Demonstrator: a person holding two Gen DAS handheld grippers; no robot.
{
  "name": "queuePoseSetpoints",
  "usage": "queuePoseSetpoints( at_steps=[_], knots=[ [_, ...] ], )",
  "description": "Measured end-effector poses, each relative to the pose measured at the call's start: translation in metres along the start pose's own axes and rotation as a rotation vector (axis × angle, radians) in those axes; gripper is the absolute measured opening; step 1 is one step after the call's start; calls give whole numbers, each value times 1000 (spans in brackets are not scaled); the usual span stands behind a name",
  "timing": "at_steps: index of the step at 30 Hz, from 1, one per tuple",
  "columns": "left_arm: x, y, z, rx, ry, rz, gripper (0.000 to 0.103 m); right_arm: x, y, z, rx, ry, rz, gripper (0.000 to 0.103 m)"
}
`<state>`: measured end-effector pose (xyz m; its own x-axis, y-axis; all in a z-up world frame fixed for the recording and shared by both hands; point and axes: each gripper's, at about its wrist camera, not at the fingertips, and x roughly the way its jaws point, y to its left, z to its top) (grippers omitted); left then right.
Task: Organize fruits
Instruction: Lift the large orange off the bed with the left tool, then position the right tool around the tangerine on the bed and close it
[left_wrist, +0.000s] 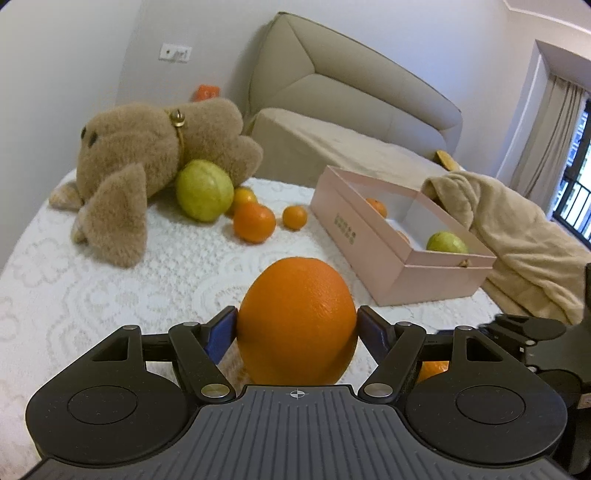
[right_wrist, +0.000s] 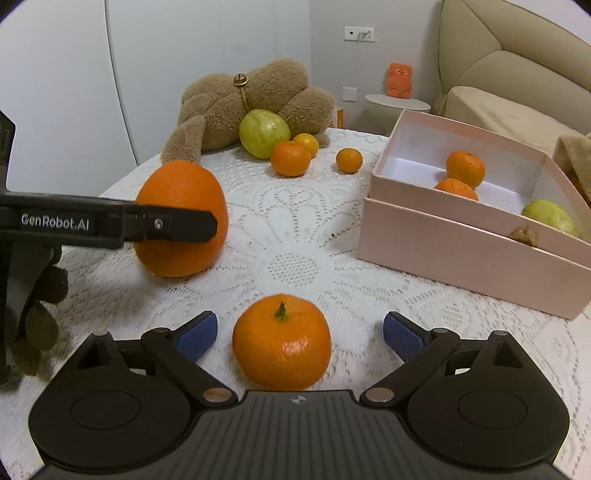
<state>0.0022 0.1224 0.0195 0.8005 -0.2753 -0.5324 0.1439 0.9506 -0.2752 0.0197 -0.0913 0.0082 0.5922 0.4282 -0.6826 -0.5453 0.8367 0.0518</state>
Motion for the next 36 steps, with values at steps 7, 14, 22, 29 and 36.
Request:
queuePoseSetpoints(
  at_steps=[7, 14, 22, 29, 36],
  knots=[
    [7, -6, 6, 36, 25, 36, 76, -9, -4, -9, -1, -1, -24, 97],
    [20, -11, 15, 41, 59, 73, 76, -8, -6, -12, 15, -16, -29, 97],
    [50, -15, 25, 10, 121, 83, 76, -9, -8, -14, 25, -25, -23, 97],
    [64, -20, 32, 33, 133, 109, 76, -10, -9, -14, 33, -29, -22, 97],
    [53, -22, 24, 62, 147, 103, 75, -11, -11, -15, 43, -33, -16, 97]
  ],
)
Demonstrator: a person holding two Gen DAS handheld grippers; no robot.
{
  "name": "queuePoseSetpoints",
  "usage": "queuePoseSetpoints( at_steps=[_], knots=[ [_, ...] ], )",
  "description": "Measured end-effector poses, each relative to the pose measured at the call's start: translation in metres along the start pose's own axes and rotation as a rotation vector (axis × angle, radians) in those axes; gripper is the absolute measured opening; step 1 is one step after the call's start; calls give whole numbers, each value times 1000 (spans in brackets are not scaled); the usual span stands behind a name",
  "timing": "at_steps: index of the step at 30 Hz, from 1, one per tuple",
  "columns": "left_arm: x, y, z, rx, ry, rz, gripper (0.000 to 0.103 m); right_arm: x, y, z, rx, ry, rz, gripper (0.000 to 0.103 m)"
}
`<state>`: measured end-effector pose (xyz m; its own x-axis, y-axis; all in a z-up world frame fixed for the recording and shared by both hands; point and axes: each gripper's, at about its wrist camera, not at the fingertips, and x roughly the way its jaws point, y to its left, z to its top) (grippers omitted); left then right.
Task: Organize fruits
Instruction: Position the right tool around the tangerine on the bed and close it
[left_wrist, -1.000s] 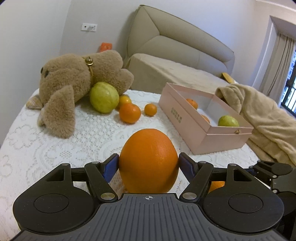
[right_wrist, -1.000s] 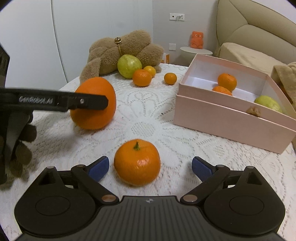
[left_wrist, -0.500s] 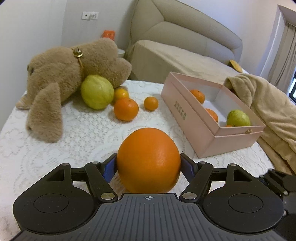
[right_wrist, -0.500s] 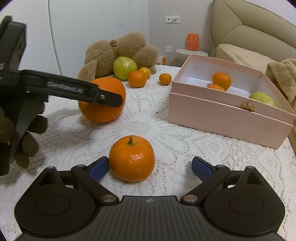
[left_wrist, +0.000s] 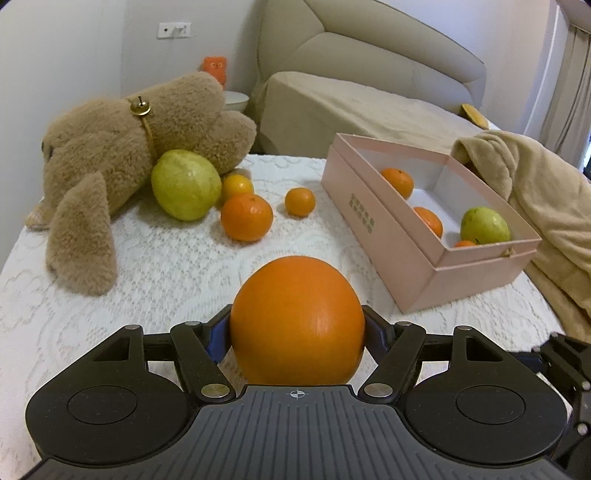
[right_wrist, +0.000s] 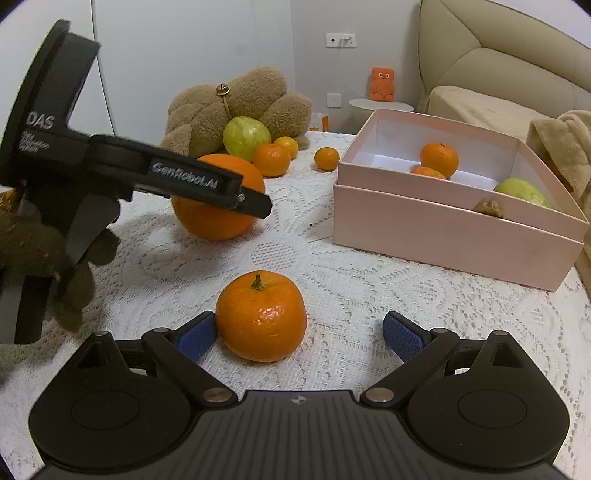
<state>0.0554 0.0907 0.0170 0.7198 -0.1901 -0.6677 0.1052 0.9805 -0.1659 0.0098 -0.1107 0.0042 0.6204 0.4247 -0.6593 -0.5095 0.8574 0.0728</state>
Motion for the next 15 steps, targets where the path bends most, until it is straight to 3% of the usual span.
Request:
queuePoseSetpoints(
  at_steps=[8, 15],
  knots=[
    [-22, 5, -13, -19, 40, -25, 75, 0, -1, 0, 2, 0, 1, 97],
    [-12, 8, -10, -57, 10, -26, 76, 0, -1, 0, 3, -1, -1, 97]
  ],
)
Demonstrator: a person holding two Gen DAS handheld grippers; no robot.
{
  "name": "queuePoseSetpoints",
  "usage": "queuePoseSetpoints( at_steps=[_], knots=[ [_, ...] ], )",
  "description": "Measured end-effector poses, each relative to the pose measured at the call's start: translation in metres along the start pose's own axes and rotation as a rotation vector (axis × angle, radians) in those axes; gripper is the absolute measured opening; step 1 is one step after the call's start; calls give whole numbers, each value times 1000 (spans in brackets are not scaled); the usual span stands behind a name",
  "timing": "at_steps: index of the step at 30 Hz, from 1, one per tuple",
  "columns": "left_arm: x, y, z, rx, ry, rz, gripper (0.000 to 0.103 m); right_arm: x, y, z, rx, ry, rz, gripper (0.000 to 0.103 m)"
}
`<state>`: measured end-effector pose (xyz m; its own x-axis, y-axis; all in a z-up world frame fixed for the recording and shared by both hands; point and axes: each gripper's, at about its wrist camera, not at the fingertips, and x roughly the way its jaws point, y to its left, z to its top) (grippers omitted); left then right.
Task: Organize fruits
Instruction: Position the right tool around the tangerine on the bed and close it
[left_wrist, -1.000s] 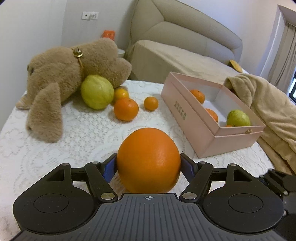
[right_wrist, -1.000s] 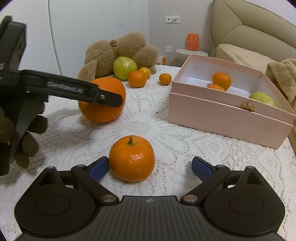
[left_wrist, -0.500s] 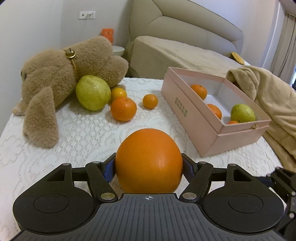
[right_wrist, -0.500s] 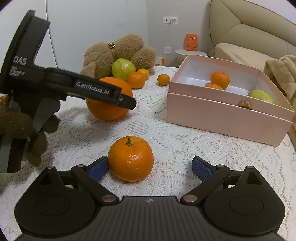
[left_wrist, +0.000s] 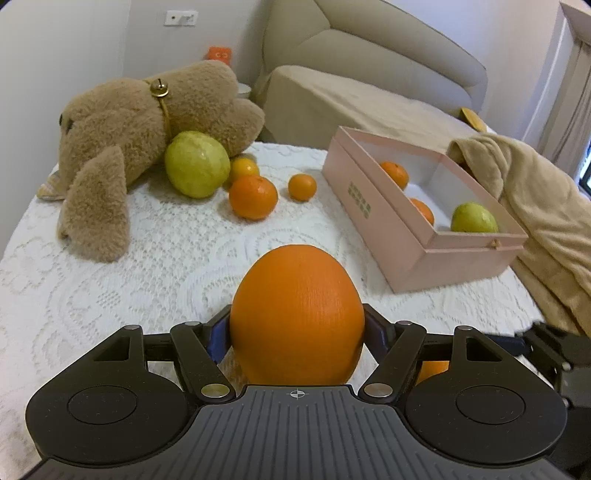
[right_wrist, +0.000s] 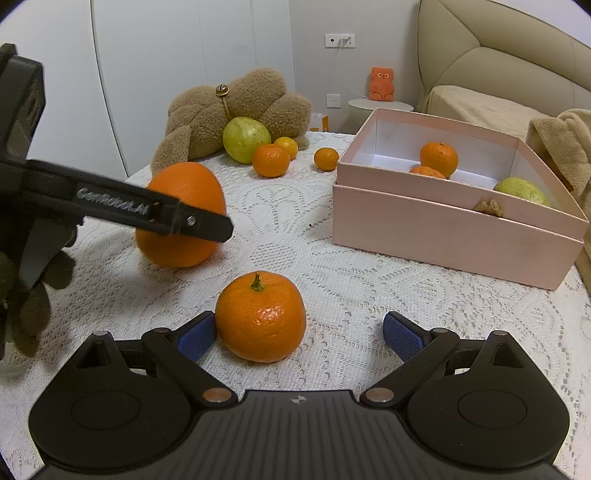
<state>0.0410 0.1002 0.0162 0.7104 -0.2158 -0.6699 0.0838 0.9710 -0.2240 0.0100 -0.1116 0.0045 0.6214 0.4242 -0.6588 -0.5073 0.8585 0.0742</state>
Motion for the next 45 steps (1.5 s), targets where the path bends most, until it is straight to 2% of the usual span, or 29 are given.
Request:
queuePoseSetpoints(
  at_steps=[5, 11, 18, 26, 29, 31, 35, 39, 42, 45],
  knots=[
    [14, 2, 2, -15, -16, -29, 77, 0, -1, 0, 0, 0, 0, 97],
    [24, -4, 7, 11, -27, -7, 75, 0, -1, 0, -3, 0, -4, 97],
    [26, -12, 5, 105, -7, 30, 75, -1, 6, 0, -35, -9, -21, 95],
    [25, -8, 5, 73, -5, 8, 75, 0, 6, 0, -28, 1, -12, 95],
    [21, -2, 3, 55, -21, -21, 75, 0, 5, 1, -23, -2, -10, 95],
    [15, -2, -2, 53, -28, -14, 75, 0, 4, 0, -18, -4, -10, 95],
    [-2, -11, -16, 111, -29, 16, 75, -1, 3, 0, -13, -12, -13, 92],
    [-18, -9, -25, 94, -7, 3, 75, -1, 5, 0, -21, -8, -13, 91],
    [-23, -5, -26, 73, 12, -4, 75, -1, 7, 0, -30, -10, -11, 88],
    [-24, -7, -27, 82, 19, 2, 75, -2, 10, 0, -48, -14, -8, 80]
  ],
)
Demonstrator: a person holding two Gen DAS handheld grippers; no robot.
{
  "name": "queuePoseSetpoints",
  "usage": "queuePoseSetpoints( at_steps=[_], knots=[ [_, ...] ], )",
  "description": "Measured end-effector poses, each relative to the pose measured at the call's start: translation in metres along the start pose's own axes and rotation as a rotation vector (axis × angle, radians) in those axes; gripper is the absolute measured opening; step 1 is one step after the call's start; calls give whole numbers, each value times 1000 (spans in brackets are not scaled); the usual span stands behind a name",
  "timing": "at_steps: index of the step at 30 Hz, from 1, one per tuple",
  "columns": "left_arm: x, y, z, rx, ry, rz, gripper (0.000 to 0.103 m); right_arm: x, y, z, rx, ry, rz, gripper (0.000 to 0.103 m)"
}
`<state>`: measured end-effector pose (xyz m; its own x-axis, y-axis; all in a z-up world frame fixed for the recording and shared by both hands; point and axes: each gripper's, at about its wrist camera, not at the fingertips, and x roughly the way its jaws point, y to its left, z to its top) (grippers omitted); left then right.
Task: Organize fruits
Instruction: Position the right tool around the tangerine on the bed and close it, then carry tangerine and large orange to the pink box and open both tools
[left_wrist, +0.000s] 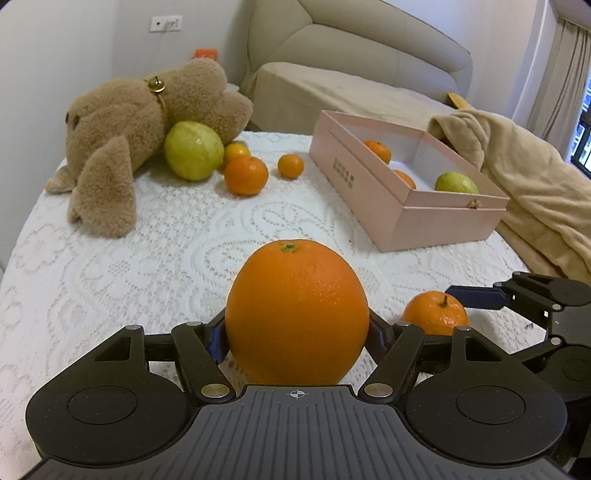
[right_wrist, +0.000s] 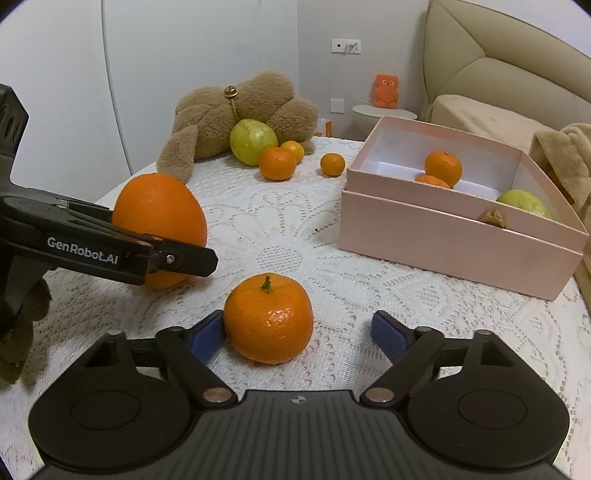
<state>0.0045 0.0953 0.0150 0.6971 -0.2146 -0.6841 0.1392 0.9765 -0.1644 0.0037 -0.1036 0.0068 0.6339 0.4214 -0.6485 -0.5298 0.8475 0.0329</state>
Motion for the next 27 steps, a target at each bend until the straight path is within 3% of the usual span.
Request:
queuePoseSetpoints(
  at_steps=[9, 12, 27],
  knots=[
    [2, -1, 0, 1, 0, 7, 75, 1, 8, 3, -43, -5, 17, 61],
    [2, -1, 0, 4, 0, 10, 75, 0, 11, 5, -47, -5, 37, 48],
    [-5, -4, 9, -23, -50, 1, 74, -4, -6, 21, 38, -8, 47, 46]
  ],
)
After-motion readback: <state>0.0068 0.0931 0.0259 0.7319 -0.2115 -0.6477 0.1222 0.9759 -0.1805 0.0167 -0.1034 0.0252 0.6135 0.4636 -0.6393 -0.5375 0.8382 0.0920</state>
